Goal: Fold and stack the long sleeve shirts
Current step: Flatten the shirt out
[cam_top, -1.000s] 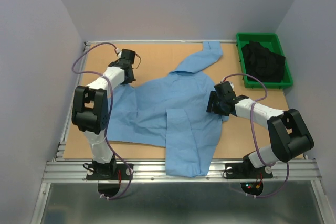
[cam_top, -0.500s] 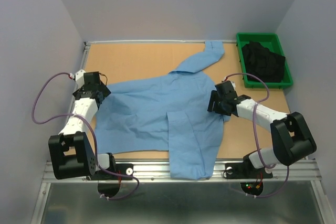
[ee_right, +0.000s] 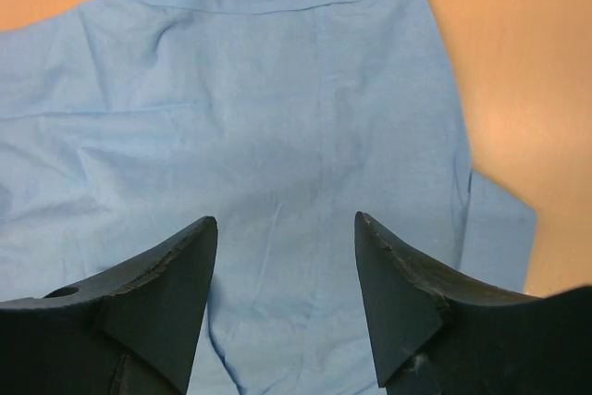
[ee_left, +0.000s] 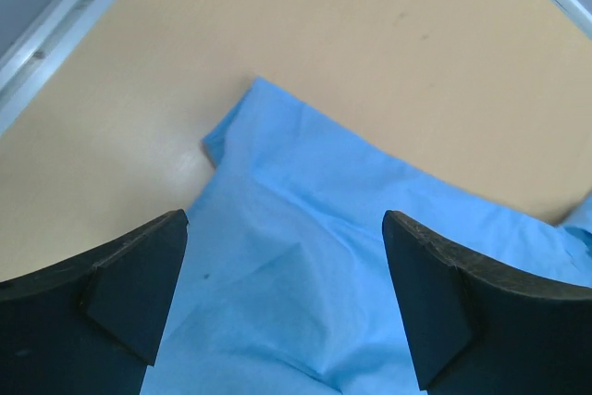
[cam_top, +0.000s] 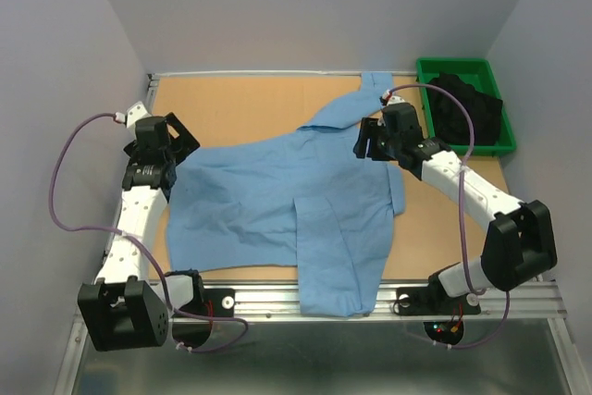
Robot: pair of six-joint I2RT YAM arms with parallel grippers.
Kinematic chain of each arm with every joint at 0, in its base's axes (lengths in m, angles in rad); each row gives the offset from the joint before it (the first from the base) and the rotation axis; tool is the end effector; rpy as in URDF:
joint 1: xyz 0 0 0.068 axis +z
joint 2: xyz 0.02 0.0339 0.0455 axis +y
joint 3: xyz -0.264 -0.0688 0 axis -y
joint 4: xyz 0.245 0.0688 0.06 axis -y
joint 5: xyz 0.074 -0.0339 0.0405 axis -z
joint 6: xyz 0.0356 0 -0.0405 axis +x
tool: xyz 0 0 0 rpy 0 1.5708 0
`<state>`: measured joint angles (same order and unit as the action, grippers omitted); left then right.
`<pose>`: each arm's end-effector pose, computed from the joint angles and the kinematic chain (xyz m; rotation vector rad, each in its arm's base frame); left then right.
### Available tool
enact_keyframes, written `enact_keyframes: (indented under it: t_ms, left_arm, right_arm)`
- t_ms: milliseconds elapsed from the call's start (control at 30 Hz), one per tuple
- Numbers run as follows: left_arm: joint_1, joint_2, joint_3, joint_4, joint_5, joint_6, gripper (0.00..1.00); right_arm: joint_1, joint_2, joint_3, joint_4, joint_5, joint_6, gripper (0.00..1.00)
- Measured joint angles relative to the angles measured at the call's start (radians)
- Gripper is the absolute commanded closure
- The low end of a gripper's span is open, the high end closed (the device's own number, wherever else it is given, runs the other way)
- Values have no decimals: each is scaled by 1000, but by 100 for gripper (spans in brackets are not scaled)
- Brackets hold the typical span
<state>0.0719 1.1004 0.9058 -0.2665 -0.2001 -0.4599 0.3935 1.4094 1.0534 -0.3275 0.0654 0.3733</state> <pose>0.2487 0.0250 0.3119 -0.6515 1.9144 -0.0424 0.2900 0.1179 0.2758 0.0124 2.2745 0.3353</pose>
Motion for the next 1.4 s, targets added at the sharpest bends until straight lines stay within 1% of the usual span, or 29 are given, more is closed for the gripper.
enact_keyframes:
  t_ms: [100, 167, 233, 367, 600, 767, 867, 933, 1100, 1233, 1333, 1400]
  left_arm:
    - [-47, -18, 0, 1, 34, 2, 2]
    - [-89, -8, -4, 3, 49, -3, 2]
    - [-131, 17, -22, 22, 72, -24, 2]
    - [-190, 107, -75, 56, 119, -74, 2]
    - [-206, 298, -114, 100, 151, -133, 2]
    - [-206, 424, -103, 140, 147, -148, 2]
    - [-203, 465, -62, 164, 140, -157, 2]
    - [-198, 499, -39, 172, 143, -162, 2]
    - [-174, 610, 84, 185, 172, -154, 2]
    - [-169, 681, 190, 189, 208, -123, 1]
    - [-168, 667, 210, 189, 212, -103, 1]
    - [-168, 628, 209, 183, 205, -90, 1]
  right_arm:
    - [0, 64, 31, 4, -37, -10, 39]
    - [0, 114, 38, 3, -50, -13, 43]
    - [0, 183, 45, 3, -58, -15, 44]
    - [0, 267, 47, 0, -51, -15, 44]
    - [-2, 372, 47, 0, -1, 14, 44]
    - [-35, 382, 46, 8, 22, 63, 44]
    - [-84, 382, 43, 19, 26, 98, 43]
    - [-146, 382, 37, 30, 23, 132, 43]
    - [-236, 382, 33, 52, 13, 174, 42]
    - [-243, 382, 36, 51, 13, 166, 41]
    - [-242, 372, 37, 43, 5, 138, 39]
    - [-240, 351, 37, 35, -3, 112, 38]
